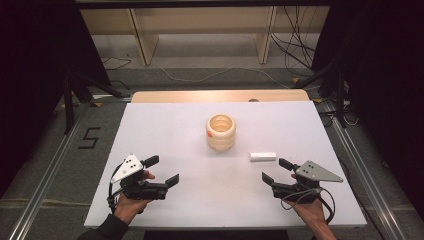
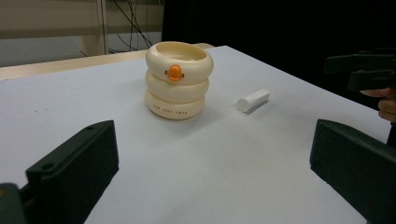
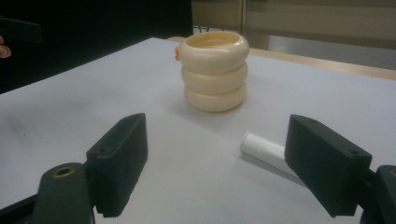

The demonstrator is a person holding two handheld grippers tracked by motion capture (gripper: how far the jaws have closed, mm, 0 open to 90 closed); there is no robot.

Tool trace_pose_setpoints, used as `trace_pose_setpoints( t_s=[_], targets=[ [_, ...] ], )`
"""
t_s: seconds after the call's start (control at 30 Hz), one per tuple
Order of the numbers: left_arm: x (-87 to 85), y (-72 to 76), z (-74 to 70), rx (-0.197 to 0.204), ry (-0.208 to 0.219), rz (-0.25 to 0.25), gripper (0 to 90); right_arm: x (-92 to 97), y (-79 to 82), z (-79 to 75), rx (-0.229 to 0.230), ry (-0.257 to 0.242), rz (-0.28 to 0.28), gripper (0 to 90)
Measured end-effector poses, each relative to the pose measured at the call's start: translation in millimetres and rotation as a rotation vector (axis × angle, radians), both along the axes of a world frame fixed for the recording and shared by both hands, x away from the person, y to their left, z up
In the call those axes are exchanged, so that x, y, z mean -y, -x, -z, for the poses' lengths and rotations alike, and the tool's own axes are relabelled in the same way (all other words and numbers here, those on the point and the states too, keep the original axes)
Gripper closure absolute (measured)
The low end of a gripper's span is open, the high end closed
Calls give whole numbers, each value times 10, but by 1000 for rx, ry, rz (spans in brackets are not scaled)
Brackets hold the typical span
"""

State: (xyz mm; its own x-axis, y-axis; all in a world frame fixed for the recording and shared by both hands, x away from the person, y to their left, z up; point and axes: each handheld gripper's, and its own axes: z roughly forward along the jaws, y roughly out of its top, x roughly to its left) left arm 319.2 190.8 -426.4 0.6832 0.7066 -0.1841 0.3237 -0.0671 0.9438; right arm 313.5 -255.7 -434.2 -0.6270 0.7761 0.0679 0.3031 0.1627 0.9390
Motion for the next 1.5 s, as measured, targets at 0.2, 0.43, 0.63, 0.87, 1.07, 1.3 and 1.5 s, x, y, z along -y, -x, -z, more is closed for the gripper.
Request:
trace_pose_setpoints(
  t_s=[0.2,0.43,0.63,0.87,1.07,1.3,1.5],
  targets=[
    [0,-1,0,0,2,1,5,-11,-2,-8,0,16,0,221],
    [3,-1,-2,0,3,2,5,-22,-27,-24,2,32,1,221],
    [2,-1,-3,1,3,0,4,-36,-44,-38,1,40,-2,221],
    [-1,-2,-2,1,5,-2,5,-40,-54,-50,2,41,-4,221],
    [-1,-2,-3,1,7,-3,5,-39,-72,-85,1,43,-14,221],
    [0,-8,4,-2,6,-6,4,-92,-184,-275,-18,122,-75,229],
    [1,-9,4,-3,7,-4,4,-215,-376,-490,-43,181,-130,227]
  ],
)
